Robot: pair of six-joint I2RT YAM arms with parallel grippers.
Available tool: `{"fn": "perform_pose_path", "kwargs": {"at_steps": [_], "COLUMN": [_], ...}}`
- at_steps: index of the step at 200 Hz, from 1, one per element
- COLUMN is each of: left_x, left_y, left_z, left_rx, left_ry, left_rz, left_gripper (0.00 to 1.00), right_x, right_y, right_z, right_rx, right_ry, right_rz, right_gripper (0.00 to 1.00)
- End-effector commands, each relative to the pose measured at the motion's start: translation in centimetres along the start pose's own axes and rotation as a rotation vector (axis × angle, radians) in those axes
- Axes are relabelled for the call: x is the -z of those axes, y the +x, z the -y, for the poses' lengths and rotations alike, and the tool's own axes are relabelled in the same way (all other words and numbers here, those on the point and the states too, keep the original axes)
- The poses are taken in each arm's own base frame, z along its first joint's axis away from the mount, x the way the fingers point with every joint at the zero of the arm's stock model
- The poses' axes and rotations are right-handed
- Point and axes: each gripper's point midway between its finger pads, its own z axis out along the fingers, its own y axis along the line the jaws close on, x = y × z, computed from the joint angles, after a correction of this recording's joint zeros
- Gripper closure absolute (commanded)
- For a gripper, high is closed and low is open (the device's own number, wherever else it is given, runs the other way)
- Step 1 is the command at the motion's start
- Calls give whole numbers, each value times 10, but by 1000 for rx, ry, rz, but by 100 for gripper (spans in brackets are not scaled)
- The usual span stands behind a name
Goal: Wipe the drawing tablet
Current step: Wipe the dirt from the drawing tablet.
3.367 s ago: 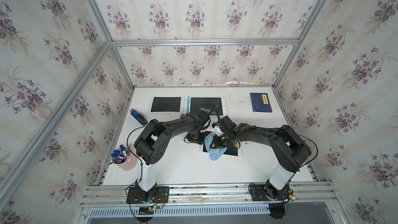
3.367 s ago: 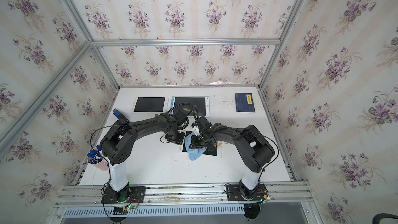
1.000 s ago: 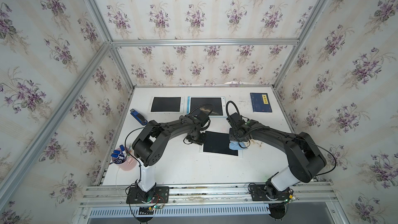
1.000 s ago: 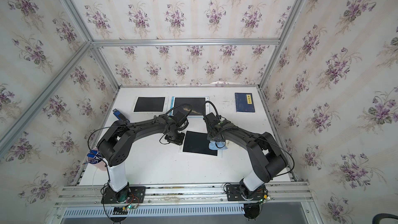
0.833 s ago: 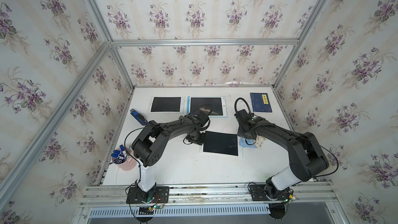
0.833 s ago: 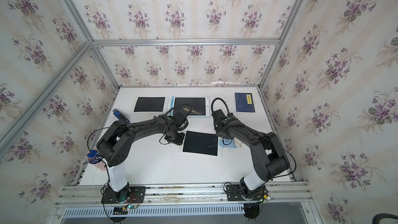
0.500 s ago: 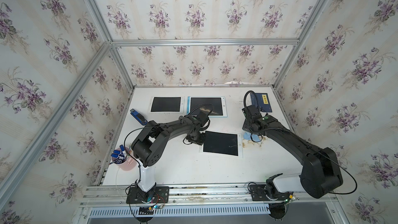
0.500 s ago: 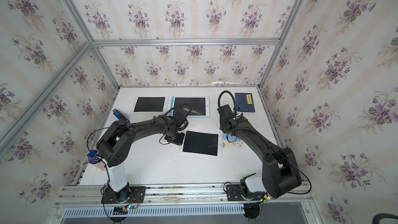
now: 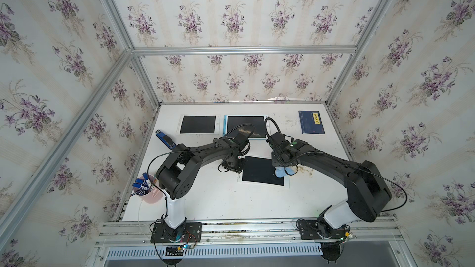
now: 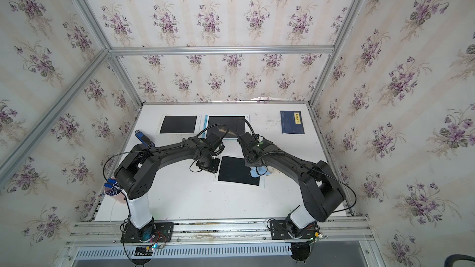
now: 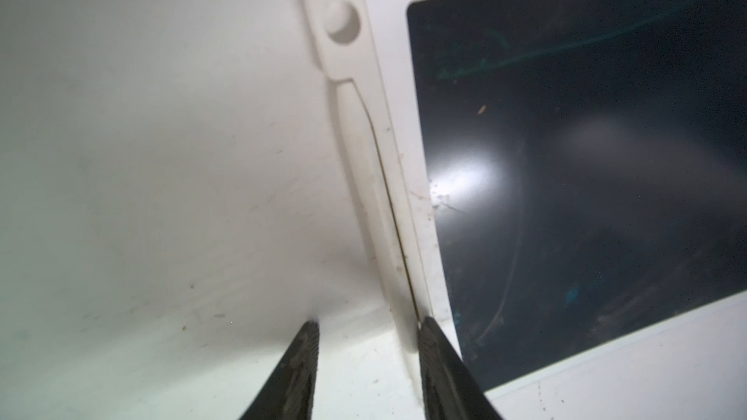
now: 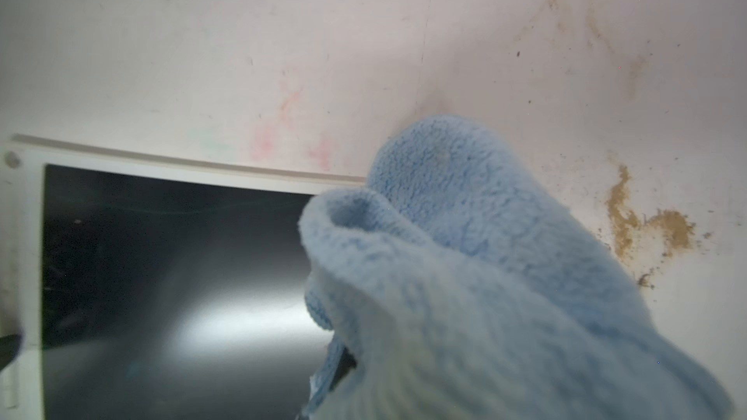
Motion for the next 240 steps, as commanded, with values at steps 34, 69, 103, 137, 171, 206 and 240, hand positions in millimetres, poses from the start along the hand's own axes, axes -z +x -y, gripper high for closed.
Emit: {"fn": "perform_pose_path", "kwargs": {"at_steps": [34, 69, 103, 137, 171, 206, 240], "left_x": [-10, -11, -12, -14, -13, -12, -8], "left_y": [12, 12, 14, 17, 17, 17, 15], "left_z": [-24, -26, -26, -27, -27, -27, -27], "left_rx": [-2, -3, -7, -7, -1, 0, 0], "left_ry": [-113, -111, -108, -105, -103, -107, -107], "left_rz": [-32, -28, -31, -37, -30, -29, -20], "left_gripper": [57, 57, 57, 57, 57, 57, 57], "right_x": [9, 0, -28, -51, -29, -2, 6], "right_y": [17, 23, 24, 30, 16, -7, -13], "right_z": [-7, -43, -43, 13, 89, 80, 69], "right_rx": [187, 193, 141, 54, -80, -121, -114], "right_ry": [249, 183, 208, 362, 592, 512, 471], "right_rz": [-12, -26, -15, -37, 6, 77, 97], "right_gripper": [100, 100, 100, 100, 100, 100, 100]}}
